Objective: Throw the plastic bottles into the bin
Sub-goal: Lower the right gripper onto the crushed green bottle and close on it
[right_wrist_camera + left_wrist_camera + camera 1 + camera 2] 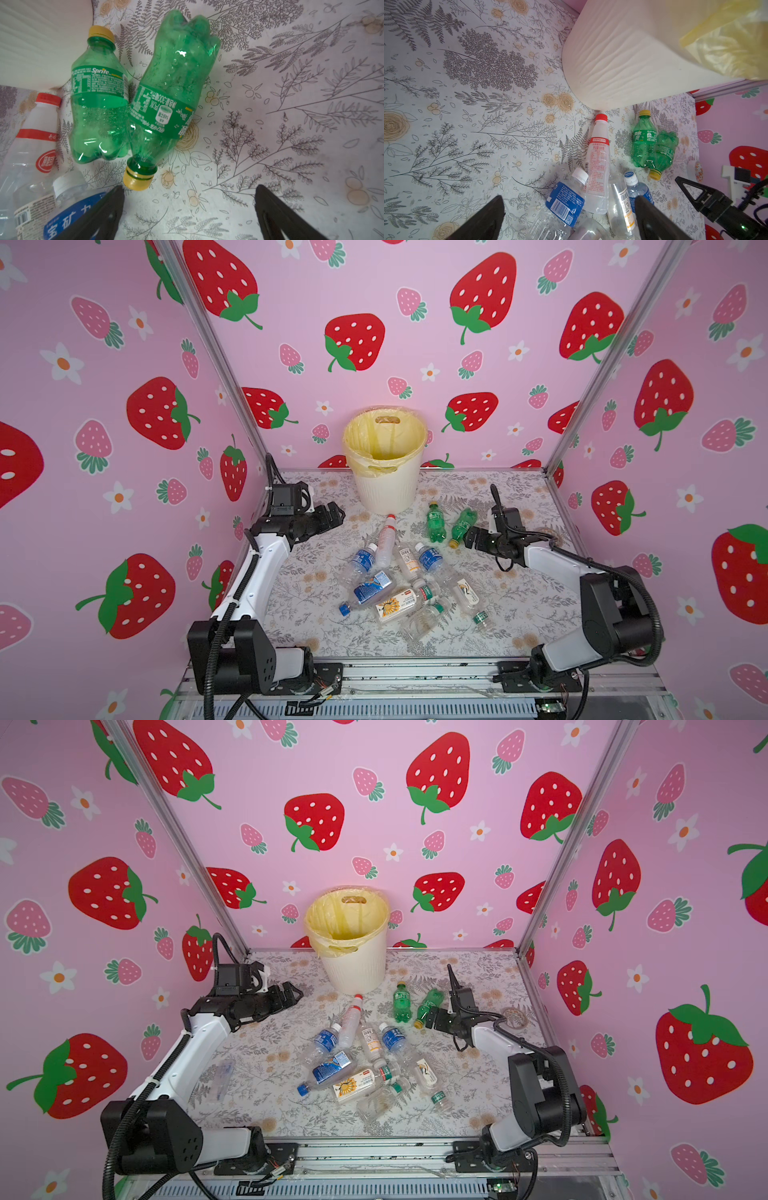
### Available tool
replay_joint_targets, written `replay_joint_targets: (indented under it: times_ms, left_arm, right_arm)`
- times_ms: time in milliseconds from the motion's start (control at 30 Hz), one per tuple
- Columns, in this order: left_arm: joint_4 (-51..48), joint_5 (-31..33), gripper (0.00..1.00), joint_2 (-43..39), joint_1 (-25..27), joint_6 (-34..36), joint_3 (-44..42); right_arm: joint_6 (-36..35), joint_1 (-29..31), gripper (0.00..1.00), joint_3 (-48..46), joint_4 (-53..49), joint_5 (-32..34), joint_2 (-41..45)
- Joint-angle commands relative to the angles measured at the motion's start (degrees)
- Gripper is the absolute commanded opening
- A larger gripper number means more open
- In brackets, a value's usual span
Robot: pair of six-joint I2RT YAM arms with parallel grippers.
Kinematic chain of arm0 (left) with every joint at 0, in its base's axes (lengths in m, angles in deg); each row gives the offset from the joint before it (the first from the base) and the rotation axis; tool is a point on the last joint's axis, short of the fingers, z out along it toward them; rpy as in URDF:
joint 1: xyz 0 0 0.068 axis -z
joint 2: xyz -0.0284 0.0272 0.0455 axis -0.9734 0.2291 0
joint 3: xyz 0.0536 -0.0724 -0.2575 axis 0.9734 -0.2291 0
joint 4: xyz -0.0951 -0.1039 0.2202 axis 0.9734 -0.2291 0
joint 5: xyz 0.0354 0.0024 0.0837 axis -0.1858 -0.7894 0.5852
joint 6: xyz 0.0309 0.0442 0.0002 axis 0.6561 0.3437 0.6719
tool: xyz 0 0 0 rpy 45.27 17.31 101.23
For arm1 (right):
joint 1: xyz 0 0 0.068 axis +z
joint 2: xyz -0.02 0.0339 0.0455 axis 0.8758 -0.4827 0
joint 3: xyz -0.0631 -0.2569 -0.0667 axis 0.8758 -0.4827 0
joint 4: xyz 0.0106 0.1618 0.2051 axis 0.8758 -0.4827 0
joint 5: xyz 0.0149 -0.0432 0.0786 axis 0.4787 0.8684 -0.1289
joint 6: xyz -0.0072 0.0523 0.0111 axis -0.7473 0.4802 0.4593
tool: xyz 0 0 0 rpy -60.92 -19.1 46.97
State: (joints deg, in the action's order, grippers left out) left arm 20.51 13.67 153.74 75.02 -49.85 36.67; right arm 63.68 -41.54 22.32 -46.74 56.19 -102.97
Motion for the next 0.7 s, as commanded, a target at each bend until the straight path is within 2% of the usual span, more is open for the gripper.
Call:
replay_joint_targets:
  times_ms: [0, 367, 667]
  left_arm:
    - [-0.7, -2.1, 0.99, -0.7, -0.4, -0.5, 0.5]
    - [-0.7, -1.2, 0.99, -2.0, -0.5, -0.2, 0.0]
    - [-0.7, -1.4, 0.99, -2.0, -0.6, -0.2, -0.1]
  right_arm:
    - [4.8, -0.3, 0.99, 3.7, -1.5, 2.6, -1.8]
    - [13.5, -0.3, 0.96, 13.5, -2.7, 2.4, -11.4]
    - [17.7, -0.2, 0.91, 16.0, -2.8, 3.8, -15.5]
